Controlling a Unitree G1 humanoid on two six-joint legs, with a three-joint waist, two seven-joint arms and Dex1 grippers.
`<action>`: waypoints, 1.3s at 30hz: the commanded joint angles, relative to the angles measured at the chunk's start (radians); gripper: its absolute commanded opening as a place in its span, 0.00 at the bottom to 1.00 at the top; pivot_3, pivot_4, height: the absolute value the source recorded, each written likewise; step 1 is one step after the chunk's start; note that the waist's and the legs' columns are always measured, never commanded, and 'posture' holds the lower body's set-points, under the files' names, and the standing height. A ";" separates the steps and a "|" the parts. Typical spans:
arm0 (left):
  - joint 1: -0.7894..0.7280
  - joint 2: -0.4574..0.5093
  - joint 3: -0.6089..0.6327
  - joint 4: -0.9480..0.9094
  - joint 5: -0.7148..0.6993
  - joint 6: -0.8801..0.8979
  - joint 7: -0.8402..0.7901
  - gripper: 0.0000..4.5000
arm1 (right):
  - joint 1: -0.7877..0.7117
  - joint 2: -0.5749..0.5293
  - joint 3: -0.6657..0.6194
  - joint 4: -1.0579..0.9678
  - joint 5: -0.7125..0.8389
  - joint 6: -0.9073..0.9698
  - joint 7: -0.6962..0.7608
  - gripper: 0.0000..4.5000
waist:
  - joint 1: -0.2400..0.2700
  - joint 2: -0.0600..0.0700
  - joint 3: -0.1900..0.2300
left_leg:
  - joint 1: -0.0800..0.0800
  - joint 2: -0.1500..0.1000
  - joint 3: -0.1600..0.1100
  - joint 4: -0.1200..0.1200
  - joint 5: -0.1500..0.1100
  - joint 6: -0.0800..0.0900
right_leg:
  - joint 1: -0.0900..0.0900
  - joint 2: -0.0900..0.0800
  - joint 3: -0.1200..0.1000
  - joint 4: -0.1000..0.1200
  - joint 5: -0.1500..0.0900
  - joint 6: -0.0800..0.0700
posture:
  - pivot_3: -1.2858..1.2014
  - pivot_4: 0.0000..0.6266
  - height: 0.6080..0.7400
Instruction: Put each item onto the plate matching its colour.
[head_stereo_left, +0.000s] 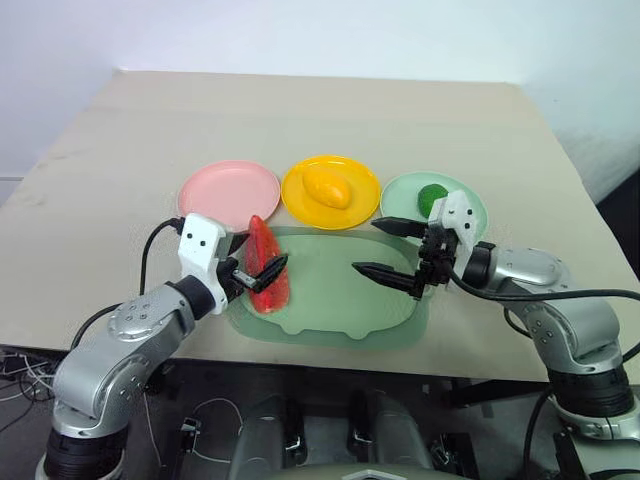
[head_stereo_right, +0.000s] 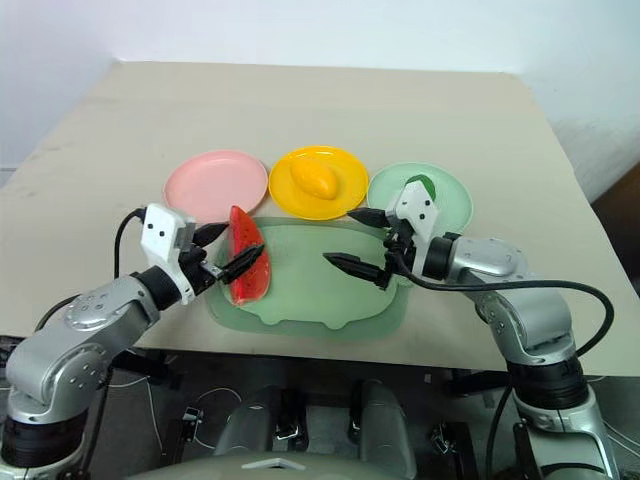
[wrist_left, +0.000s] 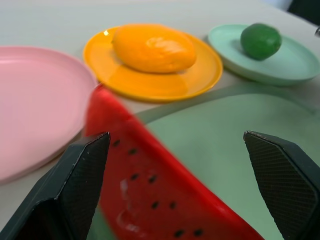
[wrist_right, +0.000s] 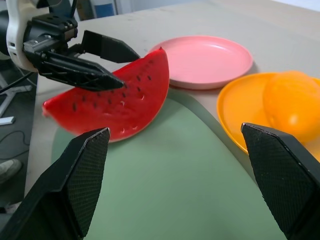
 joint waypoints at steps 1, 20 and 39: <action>-0.012 -0.006 -0.004 -0.008 -0.002 0.043 0.021 1.00 | 0.005 -0.024 -0.034 -0.040 0.013 -0.013 -0.002 0.99 | -0.002 0.000 0.000 | 0.000 0.000 0.000 0.000 0.000 0.000 | 0.000 0.000 0.000 0.000 0.000 0.000 | 0.52 0.24 0.67; -0.038 -0.011 0.070 -0.036 -0.087 0.239 0.068 1.00 | -0.038 -0.045 0.009 -0.033 -0.009 0.038 -0.055 0.99 | 0.001 0.000 0.000 | -0.001 0.000 -0.001 0.002 -0.001 0.001 | 0.001 0.000 -0.001 0.000 0.000 0.000 | 0.52 0.24 0.67; -0.169 -0.021 0.079 -0.034 -0.119 0.436 0.122 0.65 | -0.037 -0.039 0.009 -0.003 -0.045 0.026 -0.070 1.00 | -0.001 0.000 0.000 | -0.001 0.000 -0.002 0.003 0.000 0.001 | 0.001 0.000 -0.001 0.001 0.000 0.000 | 0.52 0.24 0.67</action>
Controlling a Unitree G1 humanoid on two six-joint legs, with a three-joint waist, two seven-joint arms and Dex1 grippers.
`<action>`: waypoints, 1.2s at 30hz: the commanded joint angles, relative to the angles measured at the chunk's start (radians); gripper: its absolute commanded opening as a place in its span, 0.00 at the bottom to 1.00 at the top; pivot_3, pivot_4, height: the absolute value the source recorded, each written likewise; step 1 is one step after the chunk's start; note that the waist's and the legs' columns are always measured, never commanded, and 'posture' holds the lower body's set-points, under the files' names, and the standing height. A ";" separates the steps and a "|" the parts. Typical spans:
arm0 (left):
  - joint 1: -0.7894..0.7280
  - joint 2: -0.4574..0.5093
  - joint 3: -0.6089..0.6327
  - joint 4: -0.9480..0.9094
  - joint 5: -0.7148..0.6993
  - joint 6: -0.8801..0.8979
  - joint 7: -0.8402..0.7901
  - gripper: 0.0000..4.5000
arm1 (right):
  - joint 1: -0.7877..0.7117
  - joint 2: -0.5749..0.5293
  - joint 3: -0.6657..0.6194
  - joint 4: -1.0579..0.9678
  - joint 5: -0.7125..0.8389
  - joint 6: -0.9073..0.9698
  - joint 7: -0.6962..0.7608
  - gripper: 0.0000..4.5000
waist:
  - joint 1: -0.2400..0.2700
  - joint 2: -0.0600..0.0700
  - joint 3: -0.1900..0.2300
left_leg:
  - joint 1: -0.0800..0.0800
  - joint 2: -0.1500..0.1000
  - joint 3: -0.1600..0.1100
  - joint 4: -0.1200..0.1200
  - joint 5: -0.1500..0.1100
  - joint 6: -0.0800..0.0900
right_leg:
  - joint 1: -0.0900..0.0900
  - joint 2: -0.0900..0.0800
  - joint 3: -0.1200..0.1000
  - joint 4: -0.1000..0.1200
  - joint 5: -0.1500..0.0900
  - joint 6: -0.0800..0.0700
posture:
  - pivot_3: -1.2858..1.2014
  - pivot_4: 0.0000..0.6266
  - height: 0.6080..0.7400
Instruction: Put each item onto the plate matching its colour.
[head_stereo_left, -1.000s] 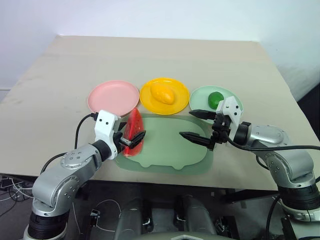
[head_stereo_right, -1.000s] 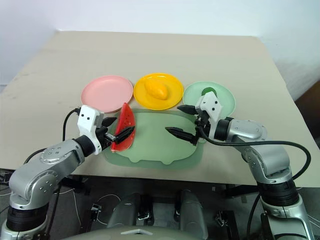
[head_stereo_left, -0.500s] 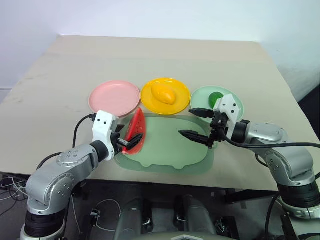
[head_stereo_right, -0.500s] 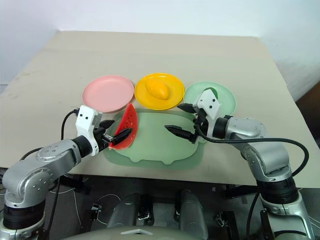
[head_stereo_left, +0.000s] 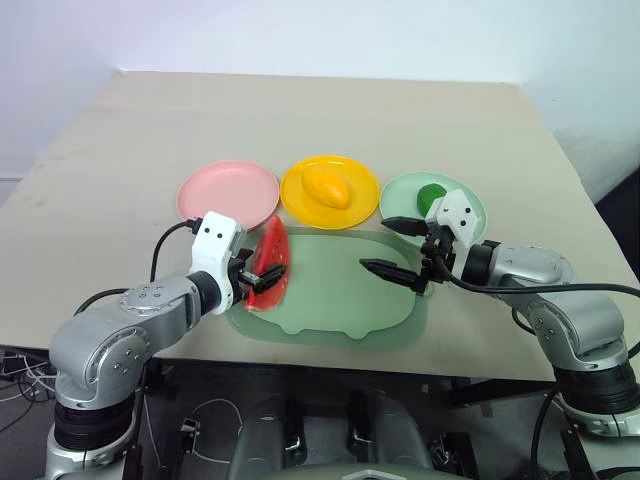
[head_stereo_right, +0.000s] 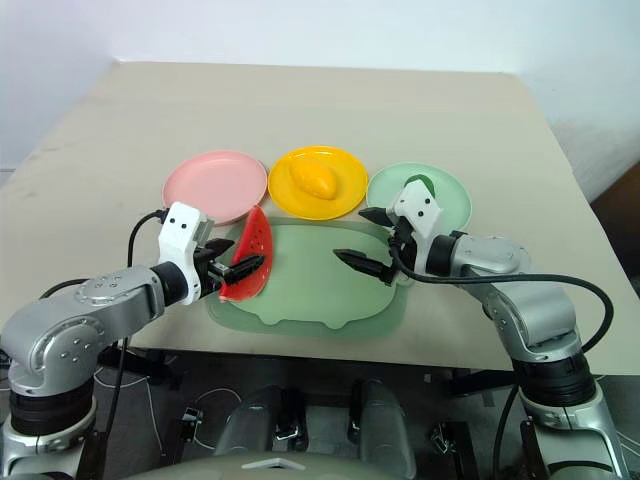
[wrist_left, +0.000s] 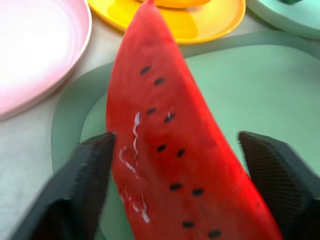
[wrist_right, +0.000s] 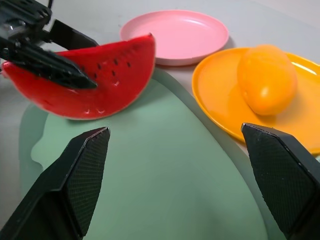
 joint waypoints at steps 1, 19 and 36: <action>-0.016 0.000 0.019 -0.033 -0.005 0.004 0.000 0.59 | -0.016 -0.004 -0.011 -0.013 -0.004 -0.018 -0.003 1.00 | 0.000 0.000 0.000 | 0.000 0.000 0.000 0.000 0.000 0.000 | 0.000 0.000 0.000 0.000 0.000 0.000 | 0.52 0.24 0.67; -0.207 0.038 0.168 0.020 -0.088 0.103 -0.013 0.36 | -0.024 -0.006 -0.013 0.003 -0.009 -0.023 0.000 1.00 | 0.002 0.000 0.000 | 0.000 0.000 0.000 0.001 0.000 0.000 | 0.000 0.000 0.000 0.000 0.000 0.000 | 0.52 0.24 0.67; -0.506 0.002 0.030 0.726 0.339 -0.405 0.013 0.36 | -0.027 0.012 -0.024 -0.010 0.002 -0.015 -0.029 1.00 | 0.004 -0.001 0.000 | 0.000 0.000 0.000 0.001 0.000 0.000 | 0.000 0.000 0.000 0.002 0.001 0.002 | 0.52 0.24 0.67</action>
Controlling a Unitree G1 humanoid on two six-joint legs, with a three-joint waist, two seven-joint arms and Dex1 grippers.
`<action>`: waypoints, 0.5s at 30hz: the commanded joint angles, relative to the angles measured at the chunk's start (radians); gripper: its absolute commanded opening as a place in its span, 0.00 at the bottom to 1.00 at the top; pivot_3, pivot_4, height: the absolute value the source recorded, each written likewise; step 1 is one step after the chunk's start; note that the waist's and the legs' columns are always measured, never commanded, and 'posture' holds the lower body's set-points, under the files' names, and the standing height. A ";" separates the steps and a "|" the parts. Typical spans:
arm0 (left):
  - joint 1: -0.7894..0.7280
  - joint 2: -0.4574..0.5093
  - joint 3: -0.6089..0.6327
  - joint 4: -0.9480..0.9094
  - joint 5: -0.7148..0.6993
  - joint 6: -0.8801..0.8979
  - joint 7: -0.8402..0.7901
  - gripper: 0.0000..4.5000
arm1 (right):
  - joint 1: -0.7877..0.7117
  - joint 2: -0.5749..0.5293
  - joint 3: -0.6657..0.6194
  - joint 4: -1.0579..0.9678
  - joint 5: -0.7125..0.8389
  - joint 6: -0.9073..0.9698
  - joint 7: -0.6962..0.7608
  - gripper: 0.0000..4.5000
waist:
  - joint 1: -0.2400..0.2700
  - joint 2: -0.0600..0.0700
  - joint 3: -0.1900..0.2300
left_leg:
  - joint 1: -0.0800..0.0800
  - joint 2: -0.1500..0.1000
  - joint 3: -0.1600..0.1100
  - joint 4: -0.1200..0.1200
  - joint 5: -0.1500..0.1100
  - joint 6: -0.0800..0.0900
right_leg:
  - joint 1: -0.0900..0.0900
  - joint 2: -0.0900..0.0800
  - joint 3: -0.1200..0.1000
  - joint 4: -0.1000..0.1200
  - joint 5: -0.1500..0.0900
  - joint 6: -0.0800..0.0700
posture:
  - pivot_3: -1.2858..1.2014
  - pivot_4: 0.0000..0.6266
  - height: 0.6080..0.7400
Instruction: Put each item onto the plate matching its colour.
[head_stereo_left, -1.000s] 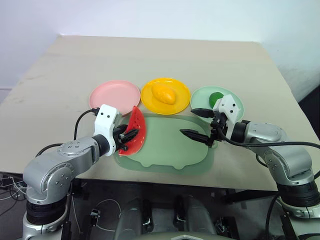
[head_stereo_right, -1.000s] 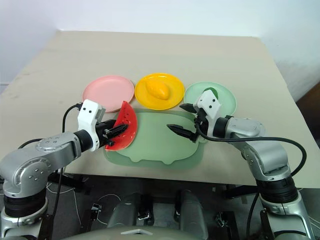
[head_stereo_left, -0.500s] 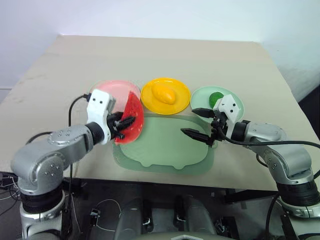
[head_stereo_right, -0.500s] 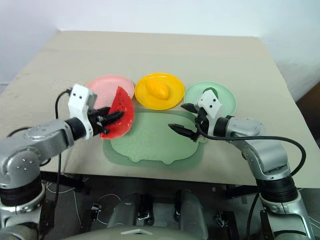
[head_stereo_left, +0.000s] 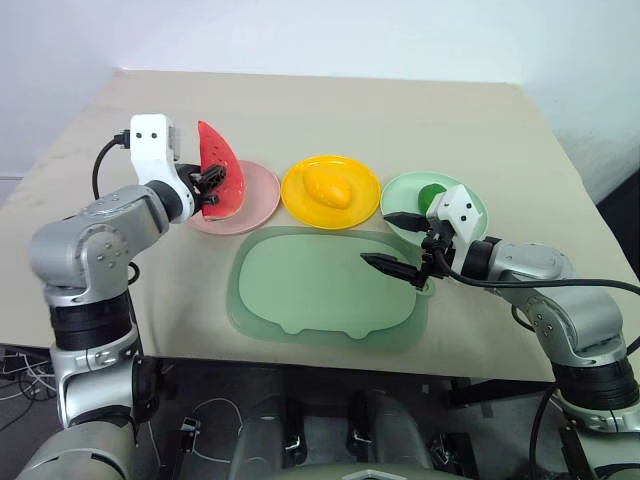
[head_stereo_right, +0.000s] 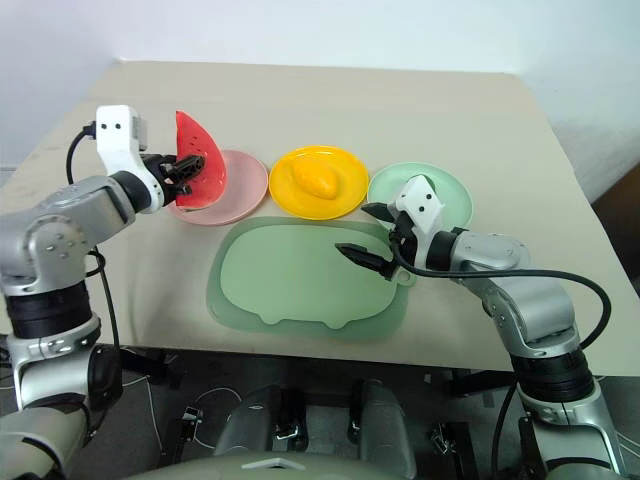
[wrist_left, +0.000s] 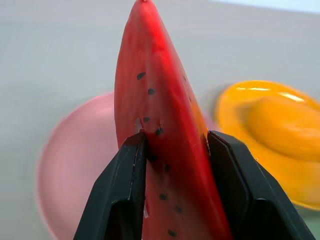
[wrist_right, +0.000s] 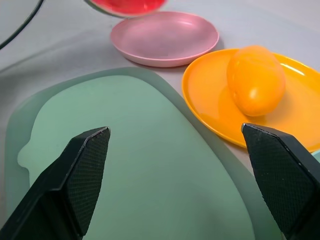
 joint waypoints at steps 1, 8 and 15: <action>-0.092 -0.013 -0.051 0.206 0.125 -0.208 -0.026 0.36 | -0.009 0.007 -0.023 -0.030 0.009 -0.013 -0.012 1.00 | 0.001 0.000 0.000 | 0.000 0.000 0.000 0.000 0.000 0.000 | 0.000 0.000 0.000 0.000 0.000 0.000 | 0.52 0.24 0.67; -0.139 -0.065 -0.093 0.465 0.237 -0.437 -0.082 0.36 | -0.006 0.007 -0.022 -0.032 0.004 -0.016 -0.025 1.00 | -0.005 0.000 0.000 | -0.001 0.000 0.000 0.000 0.000 0.001 | -0.001 0.000 0.000 0.000 0.000 0.000 | 0.52 0.24 0.67; -0.112 -0.078 -0.087 0.465 0.259 -0.457 -0.119 0.63 | -0.007 0.004 -0.023 -0.028 0.000 -0.021 -0.030 1.00 | -0.006 -0.001 0.000 | -0.001 0.000 0.000 0.000 0.000 0.001 | -0.001 0.000 0.000 0.001 0.000 0.000 | 0.52 0.24 0.67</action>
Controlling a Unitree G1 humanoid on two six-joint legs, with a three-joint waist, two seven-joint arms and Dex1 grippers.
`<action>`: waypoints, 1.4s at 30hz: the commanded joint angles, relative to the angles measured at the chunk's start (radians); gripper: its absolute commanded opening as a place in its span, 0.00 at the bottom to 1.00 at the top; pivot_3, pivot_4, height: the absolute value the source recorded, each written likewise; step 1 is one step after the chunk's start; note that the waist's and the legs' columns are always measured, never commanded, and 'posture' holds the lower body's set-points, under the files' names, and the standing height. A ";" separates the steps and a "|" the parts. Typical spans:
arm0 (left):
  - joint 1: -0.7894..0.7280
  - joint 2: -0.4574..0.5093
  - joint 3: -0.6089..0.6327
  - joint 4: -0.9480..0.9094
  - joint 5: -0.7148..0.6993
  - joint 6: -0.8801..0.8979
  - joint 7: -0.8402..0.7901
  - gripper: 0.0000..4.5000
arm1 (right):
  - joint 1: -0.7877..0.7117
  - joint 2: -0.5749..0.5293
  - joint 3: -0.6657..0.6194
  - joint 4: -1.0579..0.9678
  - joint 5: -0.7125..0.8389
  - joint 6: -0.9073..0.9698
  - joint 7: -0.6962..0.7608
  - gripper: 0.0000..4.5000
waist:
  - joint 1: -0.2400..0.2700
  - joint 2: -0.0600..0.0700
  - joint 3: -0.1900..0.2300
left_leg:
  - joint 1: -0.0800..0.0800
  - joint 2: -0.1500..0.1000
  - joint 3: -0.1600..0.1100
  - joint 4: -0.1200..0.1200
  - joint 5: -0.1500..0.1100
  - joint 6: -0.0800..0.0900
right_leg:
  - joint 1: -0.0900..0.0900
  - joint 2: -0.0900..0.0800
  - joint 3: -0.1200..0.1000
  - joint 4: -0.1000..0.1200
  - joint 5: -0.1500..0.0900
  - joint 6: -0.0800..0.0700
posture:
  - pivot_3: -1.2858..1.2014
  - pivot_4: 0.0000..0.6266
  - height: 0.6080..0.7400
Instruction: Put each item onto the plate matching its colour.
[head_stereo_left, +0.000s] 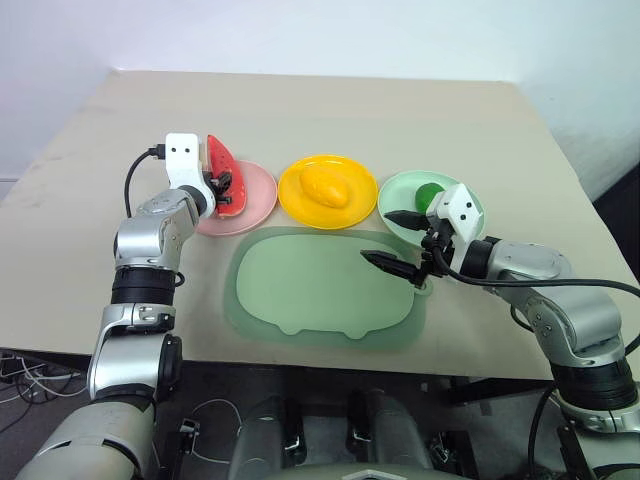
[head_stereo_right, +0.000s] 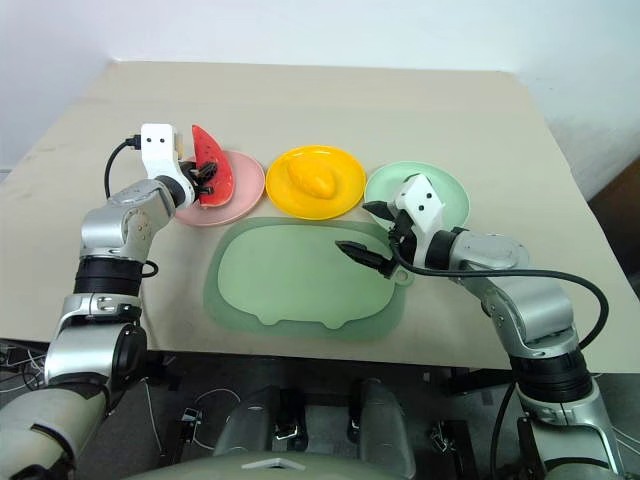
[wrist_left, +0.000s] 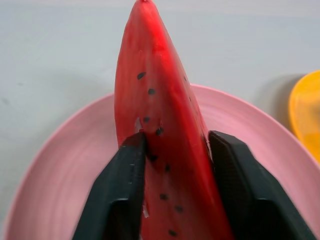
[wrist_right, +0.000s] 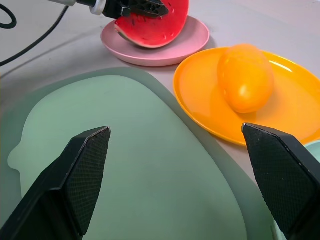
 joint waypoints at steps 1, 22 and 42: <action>0.000 0.008 0.008 -0.059 0.012 -0.025 -0.029 0.70 | -0.008 -0.003 -0.022 -0.025 0.000 -0.022 -0.001 1.00 | 0.001 0.000 0.000 | 0.000 0.000 0.000 0.000 0.000 0.000 | 0.000 0.000 0.000 0.000 0.000 0.000 | 0.52 0.24 0.67; 0.417 0.154 0.163 -0.711 -0.244 -0.066 -0.455 0.99 | 0.036 0.044 -0.145 -0.079 0.122 -0.030 -0.014 1.00 | 0.001 0.000 0.000 | 0.001 0.000 0.000 0.000 0.000 0.000 | 0.001 0.000 0.000 0.001 0.000 0.000 | 0.52 0.24 0.67; 0.764 0.184 0.220 -0.679 -0.321 -0.375 -0.833 0.99 | 0.210 0.013 -0.153 -0.143 0.159 -0.044 -0.026 1.00 | 0.001 0.001 0.000 | 0.000 0.000 0.000 0.000 -0.002 0.001 | 0.001 -0.001 0.000 -0.004 -0.002 -0.004 | 0.52 0.24 0.67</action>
